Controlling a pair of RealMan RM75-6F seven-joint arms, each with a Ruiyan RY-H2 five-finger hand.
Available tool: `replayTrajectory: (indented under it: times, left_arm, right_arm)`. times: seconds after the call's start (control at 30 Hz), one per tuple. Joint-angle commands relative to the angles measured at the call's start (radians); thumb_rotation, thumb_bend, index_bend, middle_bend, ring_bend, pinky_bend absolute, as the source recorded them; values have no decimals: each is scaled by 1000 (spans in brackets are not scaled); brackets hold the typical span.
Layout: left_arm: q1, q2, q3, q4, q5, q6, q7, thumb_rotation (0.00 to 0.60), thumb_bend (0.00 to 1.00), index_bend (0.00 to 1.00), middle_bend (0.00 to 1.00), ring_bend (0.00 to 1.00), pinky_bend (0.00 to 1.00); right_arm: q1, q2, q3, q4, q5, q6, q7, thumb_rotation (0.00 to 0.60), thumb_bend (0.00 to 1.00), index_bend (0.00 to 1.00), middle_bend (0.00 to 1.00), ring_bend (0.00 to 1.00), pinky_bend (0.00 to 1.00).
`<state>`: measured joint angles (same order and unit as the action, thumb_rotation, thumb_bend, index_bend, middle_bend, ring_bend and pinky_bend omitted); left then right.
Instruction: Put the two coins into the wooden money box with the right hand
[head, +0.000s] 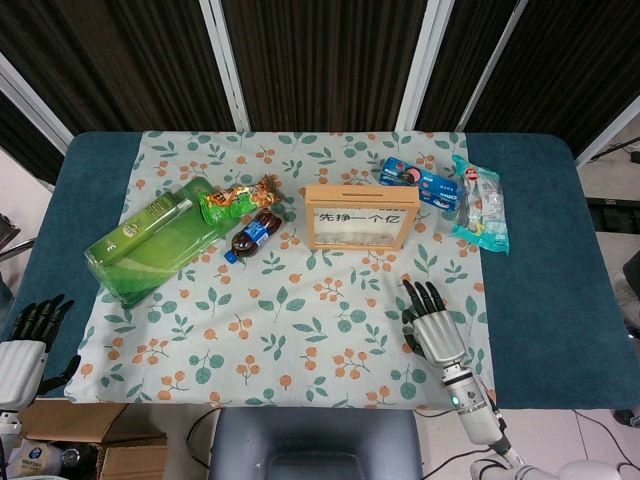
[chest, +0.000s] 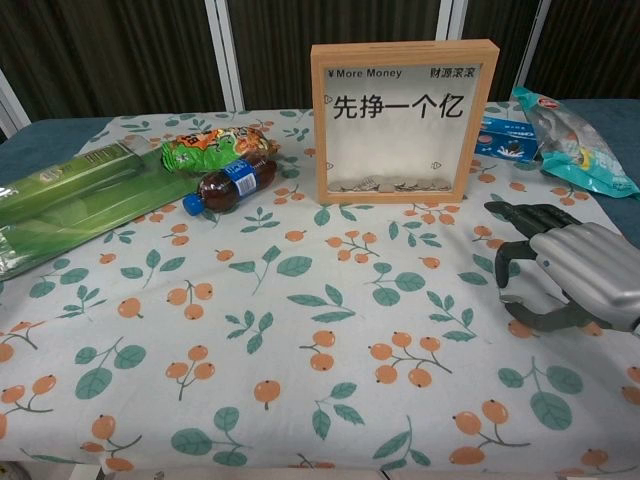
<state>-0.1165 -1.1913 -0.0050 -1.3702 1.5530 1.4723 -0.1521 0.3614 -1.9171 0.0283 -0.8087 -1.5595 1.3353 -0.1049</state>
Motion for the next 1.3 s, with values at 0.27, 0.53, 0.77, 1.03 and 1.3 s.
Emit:
replayTrajectory:
  times: [0.27,0.53,0.77,1.03,1.3]
  left_arm:
    - [-1,-1,2,6,-4,-9,-17,598,343,0,0,0,0]
    - [0,-1,2,7,-3,-7,-17,600,343,0,0,0,0]
    - [1,0,2,7,-3,-5,-17,599,341,0,0,0,0]
    - [2,0,3,8,-3,-5,-19,600,343,0,0,0,0]
    - [-1,1,2,6,-4,-10,-19,600,343,0,0,0,0]
  right_arm:
    - [0,0,1,-1,0,-2,1,600,460,660,108,0,0]
    - [1,2,1,-3,1,-7,3,600,516,671,113,0,0]
    - [1,4,2,-8,1,-7,5,600,548,676,118,0,0]
    - [1,5,6,-13,4,-6,4,600,569,699,125,0,0]
    - [2,10,10,-24,6,-5,4,600,609,714,134,0,0]
